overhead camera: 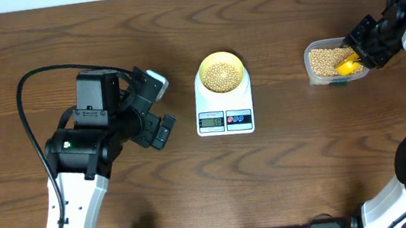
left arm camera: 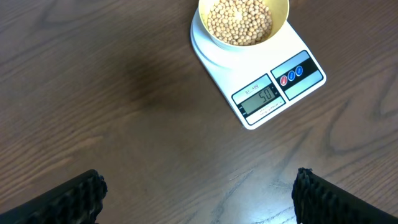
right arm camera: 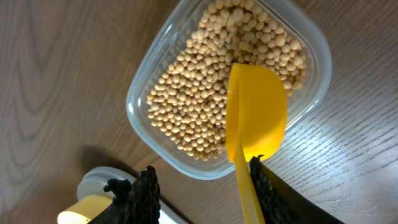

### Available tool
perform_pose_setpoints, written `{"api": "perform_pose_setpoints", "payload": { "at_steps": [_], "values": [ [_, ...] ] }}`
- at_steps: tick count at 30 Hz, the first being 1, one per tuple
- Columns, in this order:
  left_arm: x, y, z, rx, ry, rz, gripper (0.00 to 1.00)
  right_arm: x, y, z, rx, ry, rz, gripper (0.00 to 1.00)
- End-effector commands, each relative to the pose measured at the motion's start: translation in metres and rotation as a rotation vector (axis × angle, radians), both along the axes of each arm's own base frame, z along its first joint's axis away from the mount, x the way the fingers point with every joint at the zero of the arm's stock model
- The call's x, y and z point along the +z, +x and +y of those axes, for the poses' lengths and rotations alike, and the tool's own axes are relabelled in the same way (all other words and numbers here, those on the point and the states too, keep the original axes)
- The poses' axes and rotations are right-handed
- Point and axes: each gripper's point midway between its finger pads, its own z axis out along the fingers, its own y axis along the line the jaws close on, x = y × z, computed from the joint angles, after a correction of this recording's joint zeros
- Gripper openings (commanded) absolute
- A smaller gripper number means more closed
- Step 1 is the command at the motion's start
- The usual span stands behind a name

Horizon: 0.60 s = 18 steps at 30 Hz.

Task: Scoop item into bowl and weigh 50g on scale
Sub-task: 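Release the scoop in the tub and lift the right gripper away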

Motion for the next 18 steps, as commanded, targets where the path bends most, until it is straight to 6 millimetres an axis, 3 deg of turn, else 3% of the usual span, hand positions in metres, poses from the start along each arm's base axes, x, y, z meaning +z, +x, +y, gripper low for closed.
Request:
{"api": "perform_pose_setpoints", "payload": {
  "at_steps": [1,7,10,14,18],
  "values": [
    [-0.001,-0.001,-0.001,-0.015,-0.005,0.005,0.98,-0.010,-0.013,-0.002,0.008,-0.014,0.041,0.48],
    [-0.001,-0.001,-0.001,-0.015,-0.005,0.005,0.98,-0.024,-0.031,0.001,0.025,-0.003,0.111,0.51],
    [-0.001,-0.001,-0.001,-0.015,-0.005,0.005,0.98,-0.025,-0.037,0.003,0.037,0.007,0.132,0.60],
    [-0.001,-0.001,-0.001,-0.015,-0.005,0.005,0.98,-0.024,-0.045,0.007,0.086,0.057,0.145,0.83],
    [-0.001,-0.001,-0.001,-0.015,-0.005,0.005,0.97,-0.023,-0.058,0.006,0.111,0.089,0.181,0.92]
  ]
}}
